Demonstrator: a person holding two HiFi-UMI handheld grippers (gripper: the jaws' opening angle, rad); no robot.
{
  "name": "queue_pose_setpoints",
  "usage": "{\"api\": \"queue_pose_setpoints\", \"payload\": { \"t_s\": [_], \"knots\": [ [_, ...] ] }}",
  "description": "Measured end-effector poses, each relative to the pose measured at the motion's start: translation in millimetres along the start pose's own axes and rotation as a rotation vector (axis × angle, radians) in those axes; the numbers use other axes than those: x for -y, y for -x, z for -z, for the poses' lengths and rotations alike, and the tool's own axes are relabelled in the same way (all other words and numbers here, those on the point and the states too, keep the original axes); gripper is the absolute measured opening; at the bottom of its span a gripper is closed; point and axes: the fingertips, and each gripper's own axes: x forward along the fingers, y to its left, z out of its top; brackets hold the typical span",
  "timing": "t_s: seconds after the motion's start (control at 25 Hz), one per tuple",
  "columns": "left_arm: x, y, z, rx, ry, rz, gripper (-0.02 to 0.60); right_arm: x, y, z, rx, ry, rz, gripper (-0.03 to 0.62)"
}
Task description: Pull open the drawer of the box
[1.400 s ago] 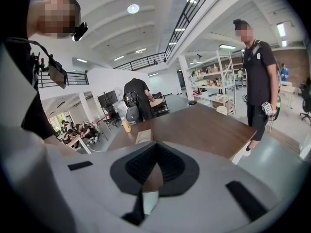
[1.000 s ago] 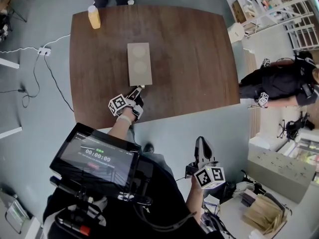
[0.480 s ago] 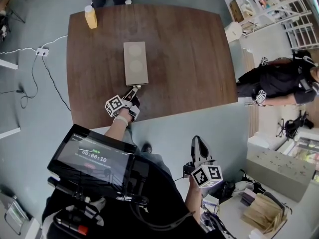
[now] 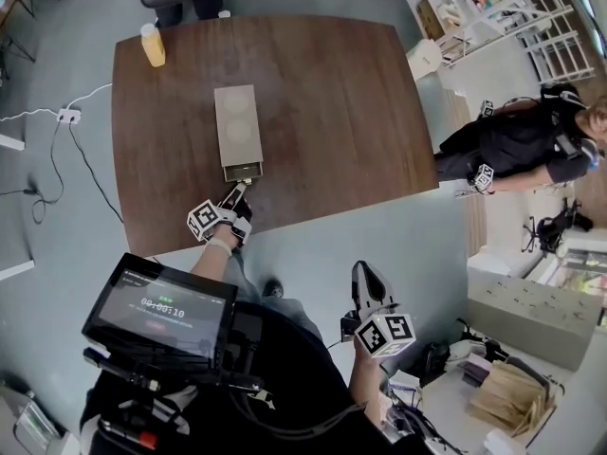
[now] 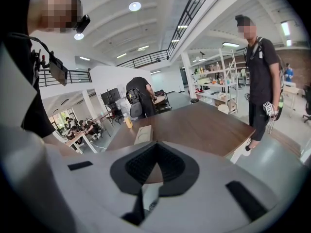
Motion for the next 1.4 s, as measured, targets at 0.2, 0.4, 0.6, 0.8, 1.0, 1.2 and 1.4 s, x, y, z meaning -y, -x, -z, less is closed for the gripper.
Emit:
{"api": "queue_pose_setpoints", "payload": {
  "t_s": [0.2,0.4,0.6,0.8,1.0,1.2,1.4],
  "knots": [
    [-3.9,4.1,3.4,0.004,0.000,-0.011,0.032,2.6,-1.1,-0.1,0.005,0.000,-0.002,-0.016],
    [-8.9,11.8,7.6,0.006,0.006,-0.021,0.031,3.4,0.9,4.6,0.003,-0.002,-0.005,-0.015],
    [-8.8,17.7,9.4,0.011,0.002,-0.009,0.032,1.9,2.2,9.2,-0.001,0.001,-0.022,-0.015],
    [-8.8,34.1,25.9,0.023,-0.015,-0.023,0.031,6.4,16.8,9.7,0.015,-0.030,-0.051,-0.015],
    [-11.9,54.2,53.1,0.035,-0.023,-0.015,0.032,15.5,41.2,20.7,0.012,-0.016,-0.068,-0.015],
    [-14.4,73.7,73.5,0.044,-0.022,-0.021,0.032,21.2,61.2,31.1,0.010,-0.011,-0.088,-0.015],
    [-21.4,82.4,86.3,0.056,-0.013,-0.020,0.032,25.1,68.6,39.4,-0.004,0.003,-0.104,-0.015]
  ]
}}
